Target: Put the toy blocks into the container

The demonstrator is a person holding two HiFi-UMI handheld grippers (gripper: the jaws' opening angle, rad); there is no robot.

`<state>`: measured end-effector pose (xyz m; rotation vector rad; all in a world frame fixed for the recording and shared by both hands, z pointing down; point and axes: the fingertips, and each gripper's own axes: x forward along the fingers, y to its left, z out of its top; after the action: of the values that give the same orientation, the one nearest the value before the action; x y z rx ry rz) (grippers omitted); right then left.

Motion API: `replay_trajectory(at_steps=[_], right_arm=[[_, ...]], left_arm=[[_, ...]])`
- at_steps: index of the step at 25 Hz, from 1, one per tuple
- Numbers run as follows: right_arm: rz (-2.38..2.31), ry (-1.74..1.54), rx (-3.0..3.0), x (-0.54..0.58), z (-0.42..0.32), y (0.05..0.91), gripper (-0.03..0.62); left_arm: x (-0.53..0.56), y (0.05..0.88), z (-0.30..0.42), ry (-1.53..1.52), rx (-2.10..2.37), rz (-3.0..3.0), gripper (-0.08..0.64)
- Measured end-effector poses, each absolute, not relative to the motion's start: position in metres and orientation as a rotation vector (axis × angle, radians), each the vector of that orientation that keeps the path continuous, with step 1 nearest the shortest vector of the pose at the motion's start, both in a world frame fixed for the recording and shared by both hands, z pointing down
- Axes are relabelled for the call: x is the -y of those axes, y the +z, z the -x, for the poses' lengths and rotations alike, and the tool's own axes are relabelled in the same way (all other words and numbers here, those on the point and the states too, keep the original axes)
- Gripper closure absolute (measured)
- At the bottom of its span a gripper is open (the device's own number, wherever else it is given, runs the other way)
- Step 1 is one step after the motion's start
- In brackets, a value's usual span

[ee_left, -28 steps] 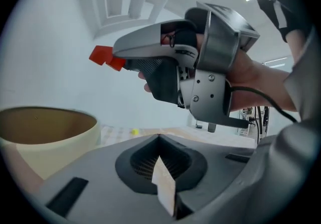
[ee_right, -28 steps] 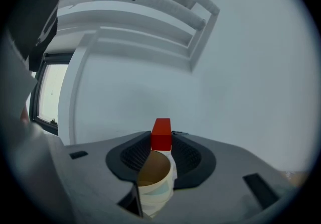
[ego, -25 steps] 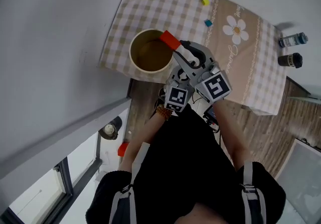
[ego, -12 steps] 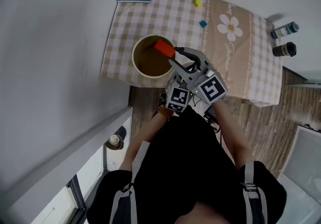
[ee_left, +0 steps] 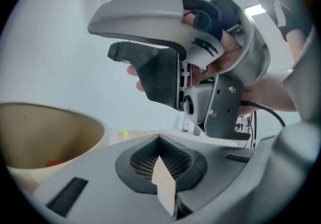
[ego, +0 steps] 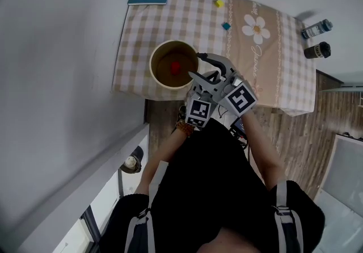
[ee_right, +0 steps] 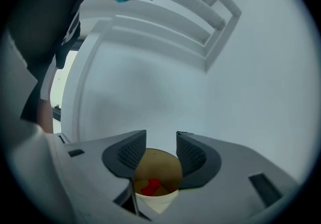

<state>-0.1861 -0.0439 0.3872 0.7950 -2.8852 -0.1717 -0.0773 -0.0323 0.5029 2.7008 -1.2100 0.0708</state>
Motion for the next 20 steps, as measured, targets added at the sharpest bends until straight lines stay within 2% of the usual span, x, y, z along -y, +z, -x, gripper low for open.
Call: replay_trajectory(at_steps=[20], right_arm=[[-1.029,-0.029,2.826,0.151,0.051,0.415,0.399]], left_arm=[[0.069,0.504,0.051,0.121,1.374,-2.629,0.56]])
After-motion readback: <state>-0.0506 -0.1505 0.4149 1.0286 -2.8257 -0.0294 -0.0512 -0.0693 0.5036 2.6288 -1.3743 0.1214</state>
